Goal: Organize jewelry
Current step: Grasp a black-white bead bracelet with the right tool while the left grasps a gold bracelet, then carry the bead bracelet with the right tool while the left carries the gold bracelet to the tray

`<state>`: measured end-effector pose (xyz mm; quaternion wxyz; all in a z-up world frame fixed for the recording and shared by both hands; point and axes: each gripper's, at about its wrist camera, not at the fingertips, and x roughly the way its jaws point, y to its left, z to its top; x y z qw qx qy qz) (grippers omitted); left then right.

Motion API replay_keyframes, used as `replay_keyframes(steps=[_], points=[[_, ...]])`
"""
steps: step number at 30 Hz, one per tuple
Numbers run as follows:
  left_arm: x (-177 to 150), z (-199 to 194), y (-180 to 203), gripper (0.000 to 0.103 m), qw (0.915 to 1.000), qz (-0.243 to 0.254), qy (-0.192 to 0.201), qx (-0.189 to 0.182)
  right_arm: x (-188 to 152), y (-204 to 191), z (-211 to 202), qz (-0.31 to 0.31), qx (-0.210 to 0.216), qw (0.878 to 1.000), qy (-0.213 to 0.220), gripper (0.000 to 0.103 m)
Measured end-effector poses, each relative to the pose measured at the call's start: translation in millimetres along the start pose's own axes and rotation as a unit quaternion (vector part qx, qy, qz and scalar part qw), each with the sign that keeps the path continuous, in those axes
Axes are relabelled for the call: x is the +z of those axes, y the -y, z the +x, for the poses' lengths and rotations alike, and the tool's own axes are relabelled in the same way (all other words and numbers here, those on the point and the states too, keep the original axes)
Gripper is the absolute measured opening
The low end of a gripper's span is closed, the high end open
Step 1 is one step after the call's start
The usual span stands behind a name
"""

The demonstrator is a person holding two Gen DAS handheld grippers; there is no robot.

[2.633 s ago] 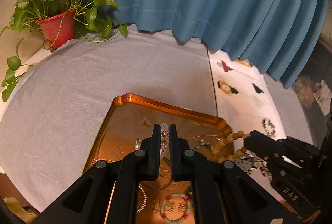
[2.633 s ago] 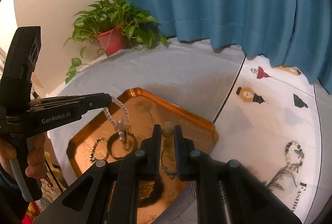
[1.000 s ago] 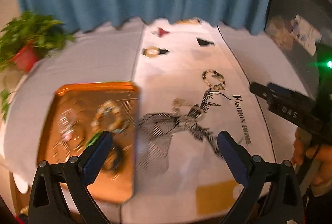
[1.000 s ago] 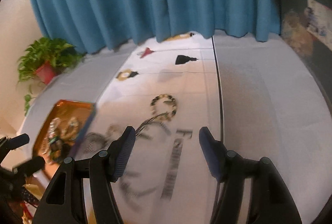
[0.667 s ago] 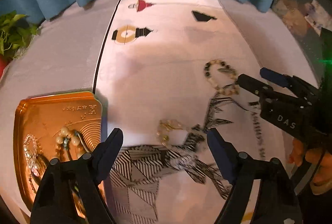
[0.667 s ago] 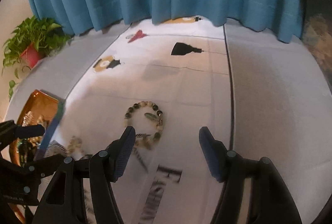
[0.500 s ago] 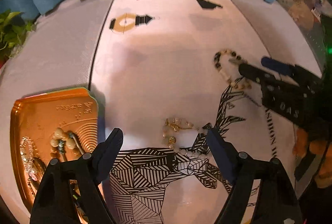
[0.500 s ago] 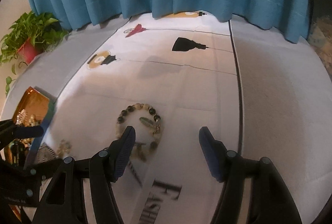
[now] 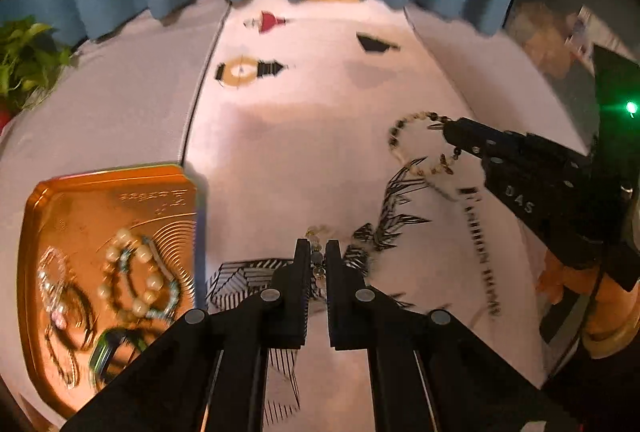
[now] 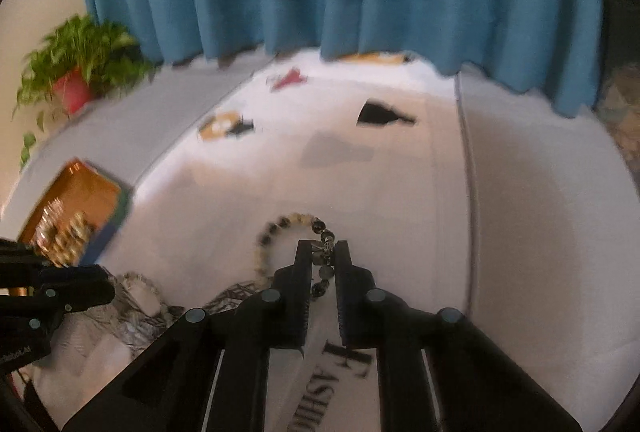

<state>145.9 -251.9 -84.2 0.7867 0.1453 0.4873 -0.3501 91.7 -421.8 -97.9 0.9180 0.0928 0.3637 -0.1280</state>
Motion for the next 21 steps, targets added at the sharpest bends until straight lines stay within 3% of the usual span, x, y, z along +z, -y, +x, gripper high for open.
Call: replay_keyframes(steps=[10,21], points=[[-27.2,-104.6,-2.8,0.005,0.9963,-0.020,0.082,-0.019,-3.2,-10.8,-116.6,-0.001,-0.002,0.998,0.067,0.012],[-105.5,-198.1,-1.3,0.005,0.9933,-0.028,0.111,-0.018,-72.2,-37.9,-236.0,0.010,0.002,0.997,0.076,0.012]])
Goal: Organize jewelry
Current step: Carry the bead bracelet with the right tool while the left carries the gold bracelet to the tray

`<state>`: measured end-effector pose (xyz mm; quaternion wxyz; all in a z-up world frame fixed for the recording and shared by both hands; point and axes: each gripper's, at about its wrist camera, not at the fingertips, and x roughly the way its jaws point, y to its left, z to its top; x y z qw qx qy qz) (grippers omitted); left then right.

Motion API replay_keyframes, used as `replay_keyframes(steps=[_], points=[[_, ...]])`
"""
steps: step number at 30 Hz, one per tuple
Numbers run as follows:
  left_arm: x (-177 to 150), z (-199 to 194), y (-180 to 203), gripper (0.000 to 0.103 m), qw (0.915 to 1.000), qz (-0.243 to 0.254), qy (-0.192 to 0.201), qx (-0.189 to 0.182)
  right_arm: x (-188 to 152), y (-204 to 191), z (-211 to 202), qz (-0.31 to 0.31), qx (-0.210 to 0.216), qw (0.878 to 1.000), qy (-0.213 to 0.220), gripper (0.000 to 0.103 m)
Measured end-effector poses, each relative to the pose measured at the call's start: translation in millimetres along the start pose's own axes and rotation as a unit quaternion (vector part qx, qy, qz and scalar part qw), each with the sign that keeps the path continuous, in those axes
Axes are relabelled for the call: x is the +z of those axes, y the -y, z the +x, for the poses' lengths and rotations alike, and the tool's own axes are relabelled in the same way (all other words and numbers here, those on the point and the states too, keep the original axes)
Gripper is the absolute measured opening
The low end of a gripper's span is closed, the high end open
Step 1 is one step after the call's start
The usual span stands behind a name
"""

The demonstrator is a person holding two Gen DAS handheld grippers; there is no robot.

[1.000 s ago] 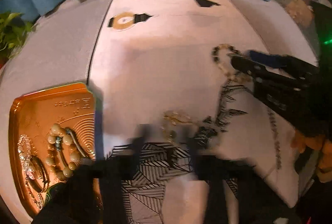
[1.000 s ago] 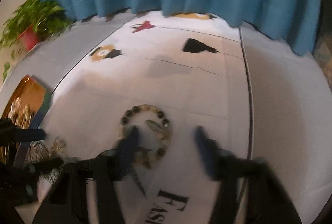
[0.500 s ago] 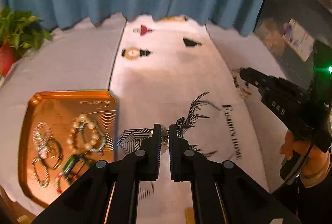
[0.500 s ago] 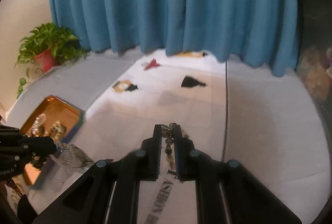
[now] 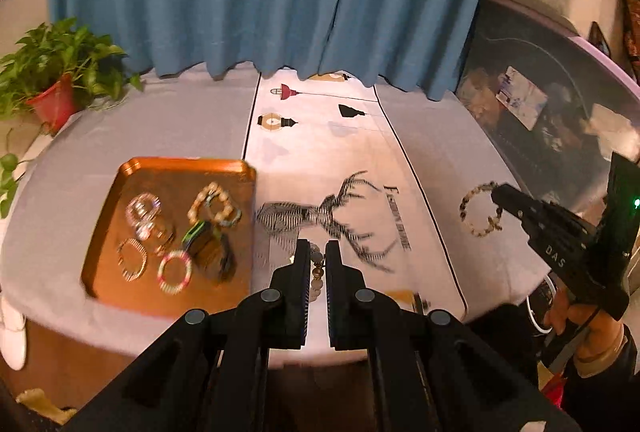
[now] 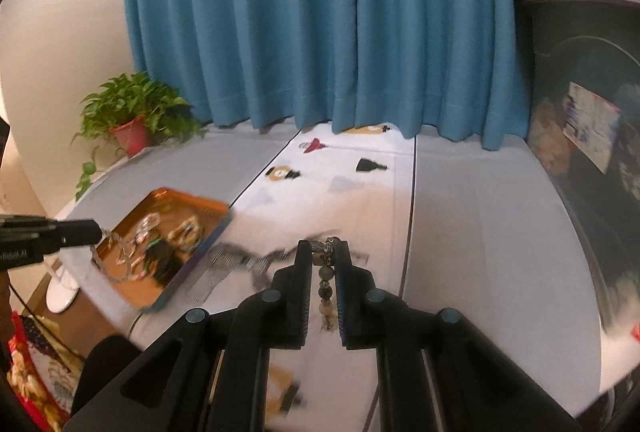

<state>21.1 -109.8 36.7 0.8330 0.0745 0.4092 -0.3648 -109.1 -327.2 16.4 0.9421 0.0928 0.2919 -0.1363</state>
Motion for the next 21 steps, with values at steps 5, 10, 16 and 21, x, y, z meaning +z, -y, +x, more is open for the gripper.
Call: replay_keyframes(steps=[5,10,16,21], points=[[-31.7,-39.9,-2.9,0.005,0.9998,-0.015,0.010,-0.004,-26.5,-19.6,-34.1,-0.007,0.012,1.000,-0.008,0.012],[-55.8,-62.9,-10.6,0.005,0.9994,-0.033,0.013,0.001,-44.4,-41.7,-55.8,-0.022,0.029,0.999,-0.016,0.012],[-67.1,-76.9,-31.6,0.005,0.9983,-0.054,0.020,0.011,-45.9,-68.1,-59.9,-0.044,0.048,0.998,-0.019,0.012],[-61.6,-79.4,-58.5,0.005,0.9967,-0.070,0.030,0.025,-33.7,-94.1,-44.9,-0.065,0.072,0.995,-0.022,0.012]])
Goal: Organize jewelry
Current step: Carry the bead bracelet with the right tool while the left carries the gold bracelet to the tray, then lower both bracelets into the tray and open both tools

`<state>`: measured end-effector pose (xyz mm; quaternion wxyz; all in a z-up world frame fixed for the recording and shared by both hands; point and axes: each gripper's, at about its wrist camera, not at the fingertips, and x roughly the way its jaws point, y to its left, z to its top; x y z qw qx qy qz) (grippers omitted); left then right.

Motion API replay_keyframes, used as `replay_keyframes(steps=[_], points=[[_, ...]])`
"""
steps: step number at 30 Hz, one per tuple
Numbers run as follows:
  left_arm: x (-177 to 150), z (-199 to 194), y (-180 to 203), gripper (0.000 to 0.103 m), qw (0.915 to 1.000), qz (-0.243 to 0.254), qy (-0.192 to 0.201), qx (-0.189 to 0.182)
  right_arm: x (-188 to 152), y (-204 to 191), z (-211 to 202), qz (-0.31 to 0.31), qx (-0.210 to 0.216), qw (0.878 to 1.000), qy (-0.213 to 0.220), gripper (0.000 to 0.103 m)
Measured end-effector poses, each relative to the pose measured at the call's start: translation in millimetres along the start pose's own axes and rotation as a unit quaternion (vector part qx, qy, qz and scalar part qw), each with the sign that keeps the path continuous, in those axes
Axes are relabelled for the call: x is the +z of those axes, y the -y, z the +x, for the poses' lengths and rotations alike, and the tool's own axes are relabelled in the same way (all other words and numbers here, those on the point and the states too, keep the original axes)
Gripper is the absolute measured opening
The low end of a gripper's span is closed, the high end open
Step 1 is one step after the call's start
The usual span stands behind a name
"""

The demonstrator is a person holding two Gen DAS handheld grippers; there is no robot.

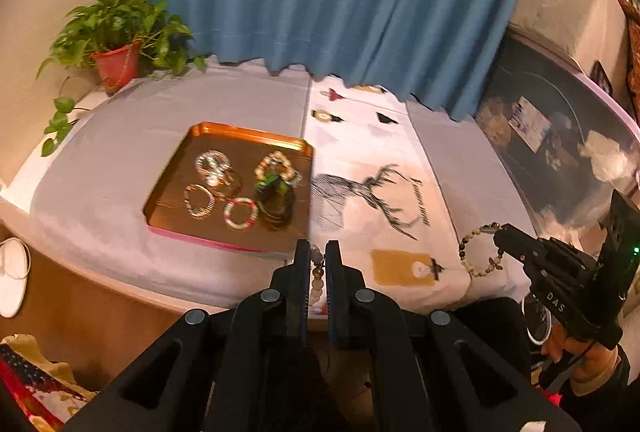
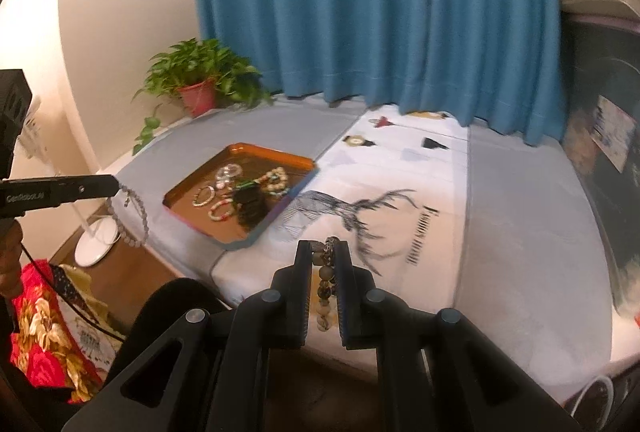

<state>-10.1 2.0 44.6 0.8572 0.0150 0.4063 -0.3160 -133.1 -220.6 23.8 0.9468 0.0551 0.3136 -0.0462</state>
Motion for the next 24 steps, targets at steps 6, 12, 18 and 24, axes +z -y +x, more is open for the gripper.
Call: replay_keyframes(steps=[6,12,18,24], points=[[18.6,18.0,-40.1,0.005,0.9997,-0.016,0.003,0.017,30.0,-36.8,43.7,-0.033,0.041,0.999,0.001,0.012],[37.6,51.1,-77.5,0.005,0.9991,-0.031,0.003,0.027,59.6,-78.4,101.6,-0.054,0.092,0.994,0.002,0.012],[57.3,99.3,-106.4,0.005,0.9985,-0.029,-0.003,0.047,70.9,-112.5,169.2,-0.088,0.133,0.987,-0.006,0.012],[68.4,147.1,-125.4,0.006,0.9968,-0.024,-0.009,0.076,65.7,-128.4,232.1,-0.091,0.146,0.984,-0.048,0.012]])
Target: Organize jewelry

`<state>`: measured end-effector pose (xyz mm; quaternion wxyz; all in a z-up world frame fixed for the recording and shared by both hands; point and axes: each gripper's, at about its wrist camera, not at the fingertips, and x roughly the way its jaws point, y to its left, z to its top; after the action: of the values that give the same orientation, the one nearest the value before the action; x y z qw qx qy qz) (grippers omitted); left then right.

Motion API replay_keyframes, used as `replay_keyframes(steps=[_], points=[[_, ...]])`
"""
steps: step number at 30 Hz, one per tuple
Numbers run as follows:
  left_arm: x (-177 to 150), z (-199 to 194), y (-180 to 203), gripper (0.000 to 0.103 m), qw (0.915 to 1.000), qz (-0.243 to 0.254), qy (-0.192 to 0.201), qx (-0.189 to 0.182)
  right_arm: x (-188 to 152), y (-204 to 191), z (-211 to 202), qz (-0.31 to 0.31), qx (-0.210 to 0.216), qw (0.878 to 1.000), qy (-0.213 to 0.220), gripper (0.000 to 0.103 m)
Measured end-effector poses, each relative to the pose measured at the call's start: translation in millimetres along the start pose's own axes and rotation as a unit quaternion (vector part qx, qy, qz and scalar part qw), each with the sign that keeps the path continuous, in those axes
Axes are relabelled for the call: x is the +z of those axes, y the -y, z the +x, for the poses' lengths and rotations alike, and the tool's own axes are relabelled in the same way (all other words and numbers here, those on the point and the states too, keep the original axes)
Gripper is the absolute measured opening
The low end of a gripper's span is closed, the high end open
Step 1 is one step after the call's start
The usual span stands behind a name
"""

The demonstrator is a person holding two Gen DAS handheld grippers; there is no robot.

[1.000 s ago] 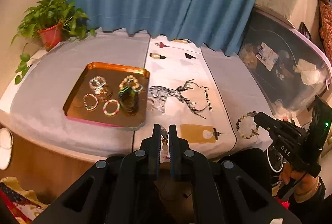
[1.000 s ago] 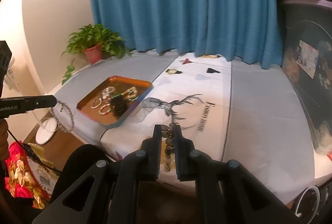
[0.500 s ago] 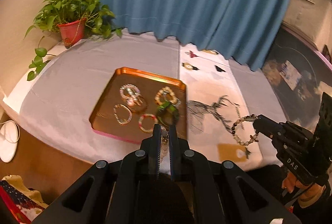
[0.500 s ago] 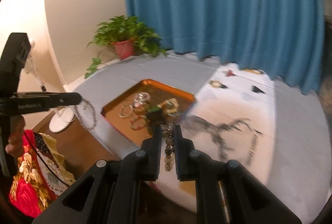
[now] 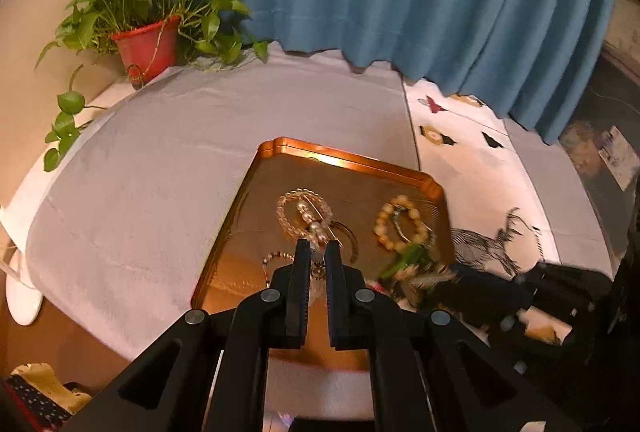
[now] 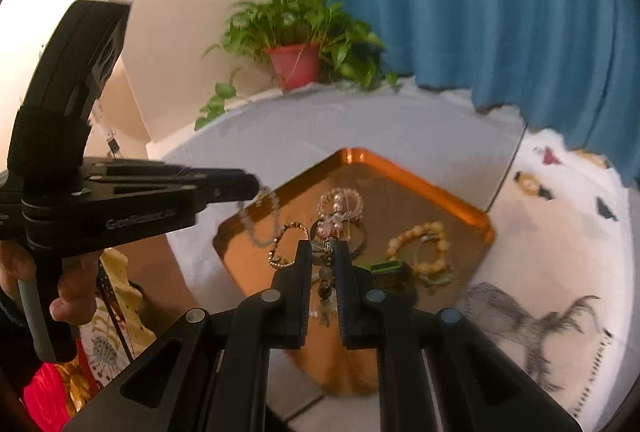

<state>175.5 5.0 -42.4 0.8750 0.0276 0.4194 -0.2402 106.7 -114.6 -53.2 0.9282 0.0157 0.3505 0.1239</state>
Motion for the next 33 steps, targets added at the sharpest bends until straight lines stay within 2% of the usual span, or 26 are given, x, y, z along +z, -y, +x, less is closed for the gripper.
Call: replay_keyframes(steps=[1,2,3,4,5,6,8,11,16,25,33], points=[[0.9,6.8,-1.8,0.006,1.0000,-0.001,-0.001,0.009,0.1,0.6,7.9,0.000,-0.008,1.000,-0.007,0.012],[1.2,12.8,-2.9,0.011,0.9999,-0.002,-0.004,0.016,-0.2,2.3,11.6,0.001,-0.014,1.000,-0.011,0.014],[1.8,16.9,-3.9,0.030,0.9998,0.001,-0.009,0.017,-0.6,3.3,15.8,0.003,-0.018,1.000,-0.019,0.021],[1.2,20.0,-3.8,0.044,0.9997,0.005,-0.013,0.020,-2.2,4.6,17.0,0.006,-0.018,0.999,-0.027,0.027],[-0.4,20.0,-3.3,0.074,0.9993,0.006,-0.014,0.034,-3.8,6.2,15.7,0.009,-0.020,0.999,-0.028,0.046],[-2.2,17.7,-3.2,0.086,0.9988,0.006,-0.008,0.047,-6.6,6.9,11.6,0.012,-0.025,0.999,-0.026,0.061],[-8.8,8.5,-0.4,0.088,0.9974,0.012,0.006,0.071,-11.6,7.1,2.2,0.015,-0.040,0.999,-0.024,0.065],[-20.3,-3.6,3.0,0.089,0.9954,0.012,-0.002,0.095,-19.0,7.7,-11.2,0.034,-0.060,0.997,-0.035,0.065],[-45.1,-36.0,13.0,0.089,0.9932,0.003,-0.004,0.117,-33.7,7.9,-39.5,0.069,-0.105,0.991,-0.049,0.067],[-86.0,-90.9,37.9,0.089,0.9914,-0.001,0.007,0.131,-47.2,-15.6,-86.1,0.062,-0.136,0.988,-0.027,0.068],[-98.5,-118.3,46.6,0.090,0.9899,0.003,0.020,0.140,-55.9,-32.3,-110.1,0.057,-0.143,0.988,-0.021,0.068]])
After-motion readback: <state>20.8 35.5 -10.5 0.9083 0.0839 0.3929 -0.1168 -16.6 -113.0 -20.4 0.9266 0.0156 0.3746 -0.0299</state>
